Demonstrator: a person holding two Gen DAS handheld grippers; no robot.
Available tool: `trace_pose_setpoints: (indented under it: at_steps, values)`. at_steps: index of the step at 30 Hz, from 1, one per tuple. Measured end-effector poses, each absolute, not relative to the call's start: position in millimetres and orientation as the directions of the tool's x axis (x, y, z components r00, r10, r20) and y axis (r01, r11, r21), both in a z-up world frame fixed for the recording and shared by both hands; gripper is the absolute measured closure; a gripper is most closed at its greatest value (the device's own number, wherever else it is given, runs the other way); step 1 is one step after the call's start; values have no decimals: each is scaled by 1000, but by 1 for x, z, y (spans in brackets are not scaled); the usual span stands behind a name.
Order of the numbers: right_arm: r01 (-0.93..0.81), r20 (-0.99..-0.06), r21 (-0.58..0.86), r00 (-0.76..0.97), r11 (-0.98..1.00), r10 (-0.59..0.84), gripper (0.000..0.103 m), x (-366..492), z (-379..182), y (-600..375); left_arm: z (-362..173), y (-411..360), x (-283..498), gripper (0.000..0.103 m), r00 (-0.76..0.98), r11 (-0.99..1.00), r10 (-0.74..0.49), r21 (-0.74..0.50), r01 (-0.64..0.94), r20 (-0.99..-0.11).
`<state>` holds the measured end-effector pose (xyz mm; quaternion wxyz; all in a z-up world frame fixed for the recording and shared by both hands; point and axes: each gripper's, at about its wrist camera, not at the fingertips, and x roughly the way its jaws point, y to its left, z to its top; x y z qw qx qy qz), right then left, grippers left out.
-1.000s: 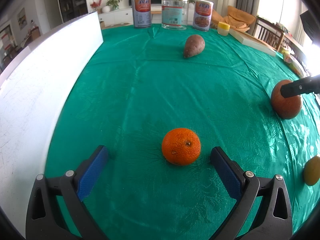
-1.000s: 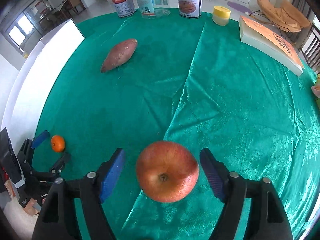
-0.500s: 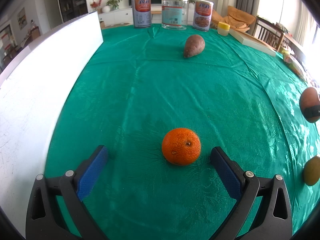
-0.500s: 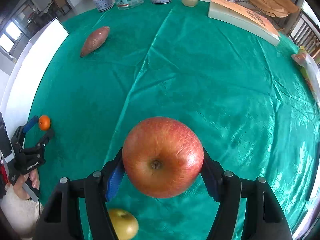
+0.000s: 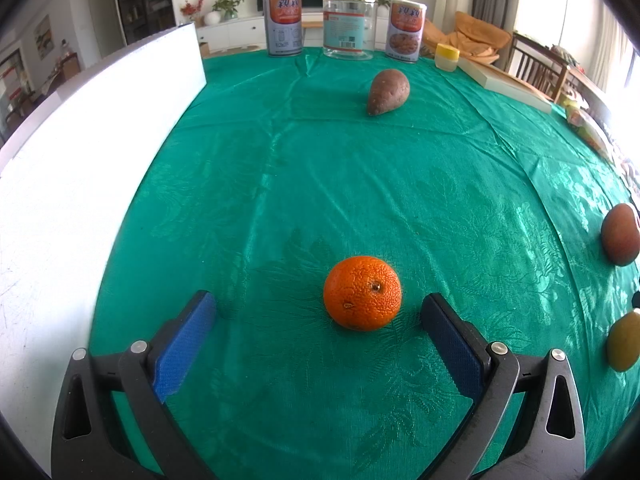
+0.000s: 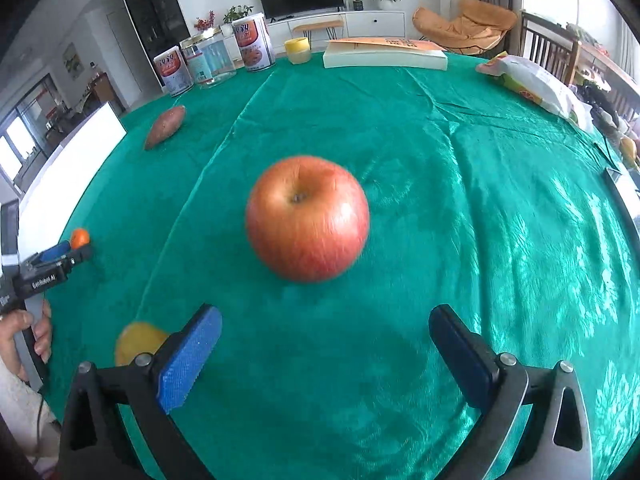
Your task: Organize fruits
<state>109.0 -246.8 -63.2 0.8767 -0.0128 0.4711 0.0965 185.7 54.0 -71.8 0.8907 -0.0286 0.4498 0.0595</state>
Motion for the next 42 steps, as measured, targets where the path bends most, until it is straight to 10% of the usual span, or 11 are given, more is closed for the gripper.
trace_pose_setpoints:
  at_steps: [42]
  values:
    - [-159,-806,-22,587,987,76,0,101,-76,-242,-72,54,185,1,589,991,80,2,-132,-804]
